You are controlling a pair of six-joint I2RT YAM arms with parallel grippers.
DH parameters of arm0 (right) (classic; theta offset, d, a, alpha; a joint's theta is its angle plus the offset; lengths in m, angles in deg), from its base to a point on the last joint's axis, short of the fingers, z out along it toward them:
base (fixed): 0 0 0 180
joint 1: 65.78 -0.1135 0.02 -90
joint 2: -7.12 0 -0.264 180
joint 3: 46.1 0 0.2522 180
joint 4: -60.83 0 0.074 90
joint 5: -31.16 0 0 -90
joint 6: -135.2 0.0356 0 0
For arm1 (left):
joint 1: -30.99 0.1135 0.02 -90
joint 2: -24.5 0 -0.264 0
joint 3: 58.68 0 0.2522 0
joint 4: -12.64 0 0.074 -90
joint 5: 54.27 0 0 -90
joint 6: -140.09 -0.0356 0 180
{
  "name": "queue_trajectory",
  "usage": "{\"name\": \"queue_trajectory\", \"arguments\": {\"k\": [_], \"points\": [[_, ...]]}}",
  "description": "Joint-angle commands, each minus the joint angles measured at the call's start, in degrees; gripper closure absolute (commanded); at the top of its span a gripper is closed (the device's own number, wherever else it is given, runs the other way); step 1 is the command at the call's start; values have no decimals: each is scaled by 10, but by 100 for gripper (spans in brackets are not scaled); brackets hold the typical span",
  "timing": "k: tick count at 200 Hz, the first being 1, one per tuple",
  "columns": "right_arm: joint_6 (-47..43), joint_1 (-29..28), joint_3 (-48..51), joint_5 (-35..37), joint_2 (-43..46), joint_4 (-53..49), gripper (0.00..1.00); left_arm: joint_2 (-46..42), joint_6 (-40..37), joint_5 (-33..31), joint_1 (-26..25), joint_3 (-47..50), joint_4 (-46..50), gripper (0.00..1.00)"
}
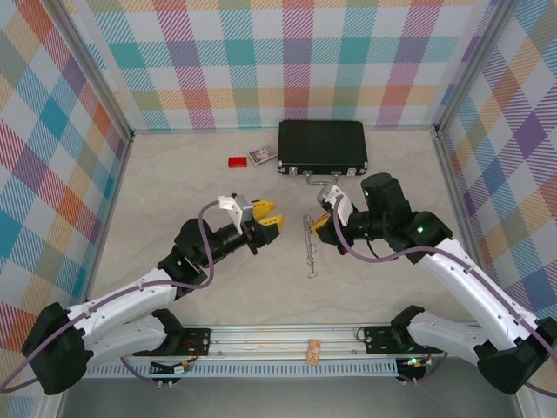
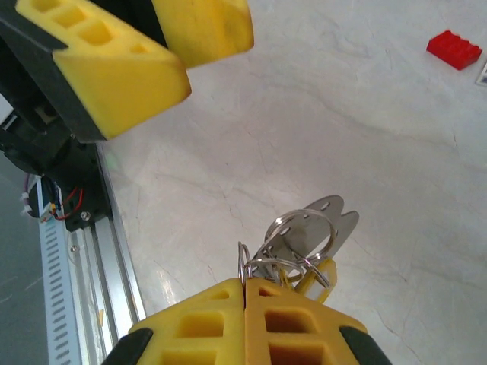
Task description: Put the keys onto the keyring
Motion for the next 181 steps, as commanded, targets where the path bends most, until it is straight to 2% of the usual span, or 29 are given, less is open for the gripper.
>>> {"name": "queue_trajectory", "arguments": {"k": [1, 43, 73, 101, 130, 144, 161, 181], "points": [[-23, 0, -17, 0, 0, -25, 100, 21, 20, 5, 14, -38, 49, 56], [-19, 0, -12, -17, -11, -5, 100, 70, 44, 25, 31, -103, 116, 48], [-25, 0, -26, -28, -35, -18, 100, 107, 53, 36, 39, -137, 117, 46], [-30, 0, -37, -25, -43, -26, 100, 148, 50, 88, 39, -173, 117, 46], [-30, 0, -38, -17, -46, -28, 100, 170, 38, 137, 40, -188, 136, 52], [-27, 0, -34, -16, -43, -23, 100, 165, 32, 165, 39, -187, 145, 61], [-26, 0, -29, -18, -41, -19, 100, 148, 29, 190, 39, -170, 133, 61], [-25, 0, -30, -16, -45, -22, 100, 130, 26, 179, 39, -160, 138, 58]]}}
